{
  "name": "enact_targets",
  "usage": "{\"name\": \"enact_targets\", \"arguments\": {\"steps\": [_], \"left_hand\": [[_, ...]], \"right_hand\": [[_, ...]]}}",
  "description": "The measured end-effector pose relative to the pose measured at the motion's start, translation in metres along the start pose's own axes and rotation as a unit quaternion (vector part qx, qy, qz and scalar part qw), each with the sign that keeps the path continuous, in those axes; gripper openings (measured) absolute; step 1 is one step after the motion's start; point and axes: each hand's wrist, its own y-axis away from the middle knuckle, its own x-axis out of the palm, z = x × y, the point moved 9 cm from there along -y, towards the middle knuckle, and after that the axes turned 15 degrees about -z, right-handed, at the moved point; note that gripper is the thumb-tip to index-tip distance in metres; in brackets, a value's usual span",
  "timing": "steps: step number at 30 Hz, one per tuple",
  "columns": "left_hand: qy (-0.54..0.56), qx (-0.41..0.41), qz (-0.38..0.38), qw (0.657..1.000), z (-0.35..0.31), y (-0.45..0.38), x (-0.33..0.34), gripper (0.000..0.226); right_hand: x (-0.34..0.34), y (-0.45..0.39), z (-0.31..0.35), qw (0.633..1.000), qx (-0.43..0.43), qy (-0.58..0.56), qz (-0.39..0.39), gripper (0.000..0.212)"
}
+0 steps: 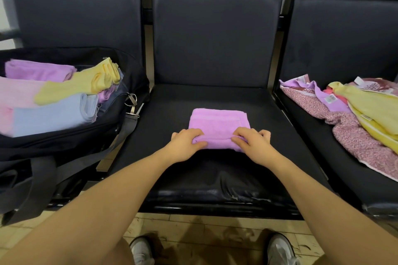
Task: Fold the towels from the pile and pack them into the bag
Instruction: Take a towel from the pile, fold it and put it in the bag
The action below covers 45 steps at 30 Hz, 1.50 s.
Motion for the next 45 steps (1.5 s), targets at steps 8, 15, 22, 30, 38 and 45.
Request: {"name": "enact_targets", "arguments": {"steps": [8, 15, 22, 30, 38, 45], "left_hand": [[0.025, -0.040, -0.027, 0.999, -0.002, -0.008, -0.015, 0.022], [0.058, -0.086, -0.115, 0.988, 0.004, -0.041, -0.030, 0.021], [-0.012, -0.143, -0.222, 0.964, 0.017, -0.074, -0.029, 0.034], [-0.142, -0.166, -0.211, 0.953, 0.041, -0.094, 0.002, 0.034], [-0.332, -0.047, -0.112, 0.935, 0.026, -0.080, 0.012, 0.060], [-0.261, -0.106, -0.096, 0.955, 0.023, -0.071, 0.026, 0.051]], "right_hand": [[-0.002, 0.005, -0.021, 0.998, 0.059, 0.007, 0.033, 0.019], [-0.021, -0.027, -0.029, 0.935, 0.200, -0.237, -0.170, 0.016], [-0.006, -0.055, -0.043, 0.940, 0.249, -0.041, -0.228, 0.025], [0.016, -0.063, -0.062, 0.932, 0.233, 0.202, -0.191, 0.065], [0.027, -0.055, -0.061, 0.934, 0.261, 0.193, -0.152, 0.069], [0.031, -0.046, -0.052, 0.938, 0.266, 0.172, -0.139, 0.061]]}}
